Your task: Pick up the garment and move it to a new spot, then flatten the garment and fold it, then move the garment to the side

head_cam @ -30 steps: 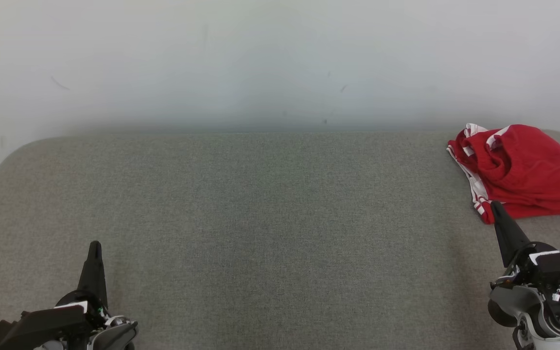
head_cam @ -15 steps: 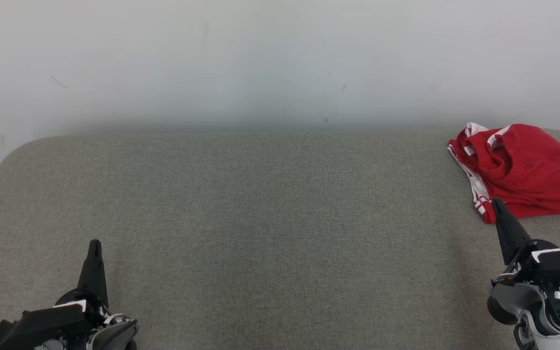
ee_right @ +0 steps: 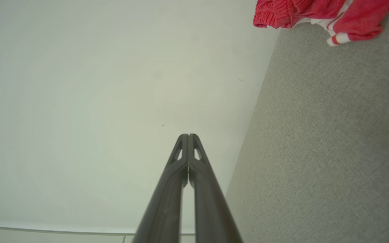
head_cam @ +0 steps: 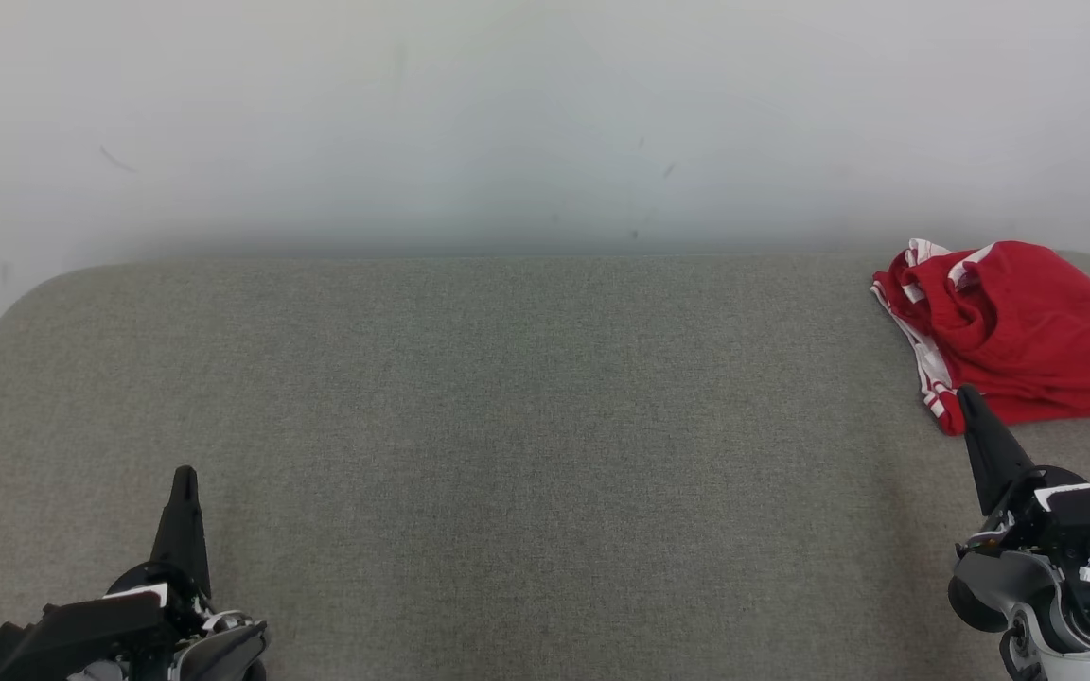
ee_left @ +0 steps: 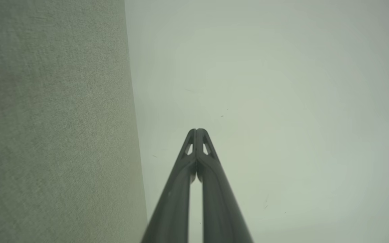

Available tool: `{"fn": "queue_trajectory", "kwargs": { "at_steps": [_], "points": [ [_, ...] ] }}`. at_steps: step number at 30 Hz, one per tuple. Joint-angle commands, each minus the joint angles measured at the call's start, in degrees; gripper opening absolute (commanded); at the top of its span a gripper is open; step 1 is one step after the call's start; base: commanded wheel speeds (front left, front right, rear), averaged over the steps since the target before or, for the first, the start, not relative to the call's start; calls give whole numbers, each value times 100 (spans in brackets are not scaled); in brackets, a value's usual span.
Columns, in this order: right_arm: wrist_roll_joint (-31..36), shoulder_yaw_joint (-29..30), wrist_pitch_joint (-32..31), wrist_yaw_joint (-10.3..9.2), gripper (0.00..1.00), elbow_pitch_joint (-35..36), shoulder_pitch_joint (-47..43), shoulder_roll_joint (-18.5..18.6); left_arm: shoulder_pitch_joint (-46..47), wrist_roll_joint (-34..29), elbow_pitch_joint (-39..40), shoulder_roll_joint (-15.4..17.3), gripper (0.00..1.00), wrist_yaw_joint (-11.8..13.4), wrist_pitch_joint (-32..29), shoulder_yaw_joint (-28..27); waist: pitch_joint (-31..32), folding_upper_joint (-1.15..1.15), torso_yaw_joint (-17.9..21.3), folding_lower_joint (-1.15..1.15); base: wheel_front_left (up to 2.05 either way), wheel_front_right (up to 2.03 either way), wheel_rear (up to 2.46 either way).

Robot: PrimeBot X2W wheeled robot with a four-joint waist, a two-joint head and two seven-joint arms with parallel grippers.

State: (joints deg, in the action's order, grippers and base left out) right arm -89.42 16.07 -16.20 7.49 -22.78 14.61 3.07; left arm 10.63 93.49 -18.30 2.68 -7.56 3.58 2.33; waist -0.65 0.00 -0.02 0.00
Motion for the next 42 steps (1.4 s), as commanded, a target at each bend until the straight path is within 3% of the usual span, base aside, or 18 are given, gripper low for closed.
{"fn": "queue_trajectory", "kwargs": {
  "at_steps": [1,42],
  "points": [
    [-49,14,-16,0,0,-8,35,51,52,12,-6,17,0,-11,0,-18,0,0,0,0,0,0,0],
    [-44,6,-11,0,0,-8,33,55,51,13,-4,17,0,-11,1,-16,0,0,0,0,0,0,0]
  ]
}}
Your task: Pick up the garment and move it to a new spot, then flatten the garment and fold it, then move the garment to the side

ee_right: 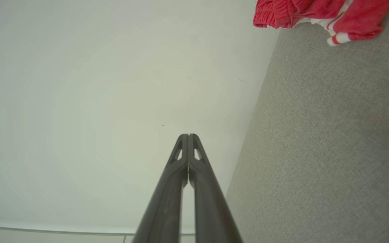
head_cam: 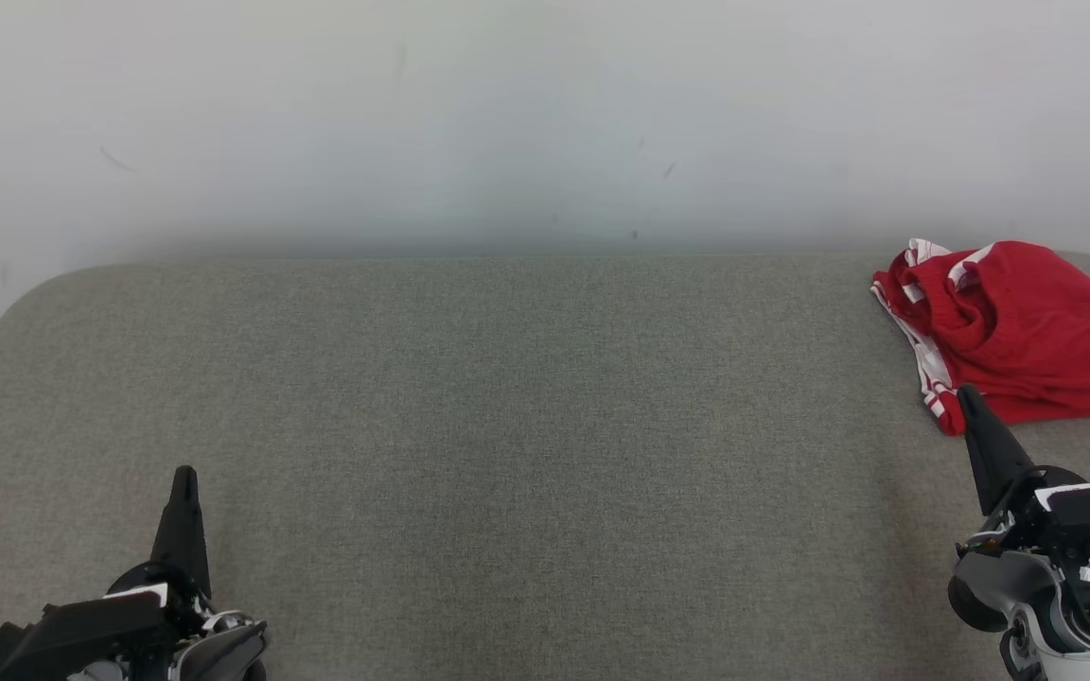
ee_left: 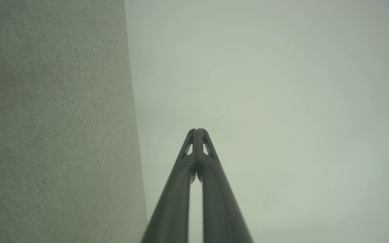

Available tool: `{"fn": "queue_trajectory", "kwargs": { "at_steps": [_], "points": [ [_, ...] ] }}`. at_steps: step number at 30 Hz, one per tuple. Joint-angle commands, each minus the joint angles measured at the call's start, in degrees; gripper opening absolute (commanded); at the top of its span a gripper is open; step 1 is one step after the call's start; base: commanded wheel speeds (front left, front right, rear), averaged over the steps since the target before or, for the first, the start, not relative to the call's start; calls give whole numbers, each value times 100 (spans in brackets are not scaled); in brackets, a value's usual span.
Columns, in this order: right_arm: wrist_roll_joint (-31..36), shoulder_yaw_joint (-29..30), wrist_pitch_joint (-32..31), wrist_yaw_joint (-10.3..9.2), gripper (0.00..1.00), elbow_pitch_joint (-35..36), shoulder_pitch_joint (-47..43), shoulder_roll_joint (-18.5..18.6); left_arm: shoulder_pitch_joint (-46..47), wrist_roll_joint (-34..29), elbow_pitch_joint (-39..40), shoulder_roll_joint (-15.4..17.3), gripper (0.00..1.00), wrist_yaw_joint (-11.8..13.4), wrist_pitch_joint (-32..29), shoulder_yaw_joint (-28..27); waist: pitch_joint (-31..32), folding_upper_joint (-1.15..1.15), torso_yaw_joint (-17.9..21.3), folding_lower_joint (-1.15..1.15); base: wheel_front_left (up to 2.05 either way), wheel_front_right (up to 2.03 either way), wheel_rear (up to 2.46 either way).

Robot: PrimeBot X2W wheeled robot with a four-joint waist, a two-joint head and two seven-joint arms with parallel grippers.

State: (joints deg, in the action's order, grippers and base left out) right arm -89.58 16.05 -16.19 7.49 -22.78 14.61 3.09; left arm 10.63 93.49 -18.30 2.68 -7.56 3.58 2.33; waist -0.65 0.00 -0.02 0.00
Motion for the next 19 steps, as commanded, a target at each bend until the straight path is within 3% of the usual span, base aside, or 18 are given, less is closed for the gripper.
{"fn": "queue_trajectory", "kwargs": {
  "at_steps": [1,19],
  "points": [
    [-29,8,-12,0,0,-8,33,53,51,13,-4,17,0,-11,1,-16,0,0,0,0,0,0,0],
    [-31,6,-11,0,0,-8,33,53,51,14,-3,17,0,-11,2,-16,0,0,0,0,0,0,0]
  ]
}}
